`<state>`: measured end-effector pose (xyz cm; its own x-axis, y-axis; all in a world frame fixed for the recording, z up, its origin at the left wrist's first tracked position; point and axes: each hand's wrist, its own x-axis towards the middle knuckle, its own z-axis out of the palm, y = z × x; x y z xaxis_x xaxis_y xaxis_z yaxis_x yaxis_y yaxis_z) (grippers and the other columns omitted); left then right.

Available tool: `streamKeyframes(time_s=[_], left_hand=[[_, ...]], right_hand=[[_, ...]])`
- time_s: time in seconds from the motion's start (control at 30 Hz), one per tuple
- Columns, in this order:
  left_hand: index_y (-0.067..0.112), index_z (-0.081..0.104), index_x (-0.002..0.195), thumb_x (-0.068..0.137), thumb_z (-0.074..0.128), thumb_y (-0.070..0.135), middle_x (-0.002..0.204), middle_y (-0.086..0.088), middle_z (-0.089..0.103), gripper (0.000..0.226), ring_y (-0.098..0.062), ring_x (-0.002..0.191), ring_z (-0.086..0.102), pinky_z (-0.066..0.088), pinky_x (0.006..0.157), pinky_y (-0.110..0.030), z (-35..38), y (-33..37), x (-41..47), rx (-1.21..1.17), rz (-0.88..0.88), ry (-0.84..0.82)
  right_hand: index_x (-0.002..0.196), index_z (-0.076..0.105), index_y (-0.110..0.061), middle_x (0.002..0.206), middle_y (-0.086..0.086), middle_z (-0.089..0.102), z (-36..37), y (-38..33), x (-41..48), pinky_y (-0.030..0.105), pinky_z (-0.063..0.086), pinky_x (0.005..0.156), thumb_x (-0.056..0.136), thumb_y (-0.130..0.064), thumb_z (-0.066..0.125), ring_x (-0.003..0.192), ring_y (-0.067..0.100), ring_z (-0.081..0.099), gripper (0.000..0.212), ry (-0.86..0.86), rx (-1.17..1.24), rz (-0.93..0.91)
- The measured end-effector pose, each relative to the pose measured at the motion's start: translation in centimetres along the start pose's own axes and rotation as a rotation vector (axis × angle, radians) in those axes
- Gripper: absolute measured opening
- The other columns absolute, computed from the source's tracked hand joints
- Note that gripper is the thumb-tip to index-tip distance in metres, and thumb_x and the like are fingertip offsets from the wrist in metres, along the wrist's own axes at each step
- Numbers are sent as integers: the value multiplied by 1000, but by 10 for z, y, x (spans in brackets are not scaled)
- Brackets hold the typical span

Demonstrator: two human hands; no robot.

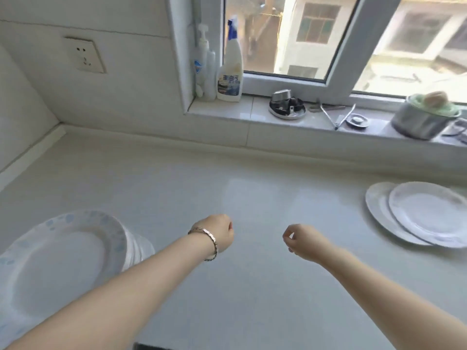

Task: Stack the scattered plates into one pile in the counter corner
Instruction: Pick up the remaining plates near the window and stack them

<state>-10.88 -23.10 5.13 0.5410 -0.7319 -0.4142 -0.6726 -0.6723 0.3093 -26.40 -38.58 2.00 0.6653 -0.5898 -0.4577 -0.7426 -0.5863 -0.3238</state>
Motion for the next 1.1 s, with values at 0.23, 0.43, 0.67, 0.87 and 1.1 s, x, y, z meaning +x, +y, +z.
streamKeyframes(time_s=[0.23,0.43,0.67,0.87,1.1], left_hand=[[19,53,85,90,38,15,99,-10,64,16,-25,82,52,38,70,-25,49,133,67,95,103,-128],[19,52,84,88,38,13,90,-4,60,15,-24,82,53,40,72,-25,91,241,115,1,46,-162],[15,55,90,89,38,14,91,-7,60,18,-25,81,52,38,70,-25,123,309,150,34,-123,-93],[17,52,84,89,38,14,81,-3,61,15,-25,76,54,37,63,-23,133,316,167,-2,-231,-82],[15,56,85,87,39,12,97,-9,71,17,-28,87,66,41,66,-25,137,306,173,-102,-347,-63]], right_hand=[[93,63,-20,103,7,71,-53,157,-21,25,44,65,89,-19,46,79,17,53,18,111,151,227],[102,64,-10,105,11,68,-86,301,-14,31,48,81,89,-17,46,99,30,63,24,206,243,410],[126,48,4,119,16,56,-111,433,35,32,44,84,84,-19,56,104,35,57,49,404,936,908],[125,50,0,124,14,58,-113,473,62,42,46,95,84,-22,62,112,35,57,48,500,1289,1007],[118,56,-6,122,12,62,-113,478,67,45,48,97,84,-17,64,110,34,58,37,657,1240,821]])
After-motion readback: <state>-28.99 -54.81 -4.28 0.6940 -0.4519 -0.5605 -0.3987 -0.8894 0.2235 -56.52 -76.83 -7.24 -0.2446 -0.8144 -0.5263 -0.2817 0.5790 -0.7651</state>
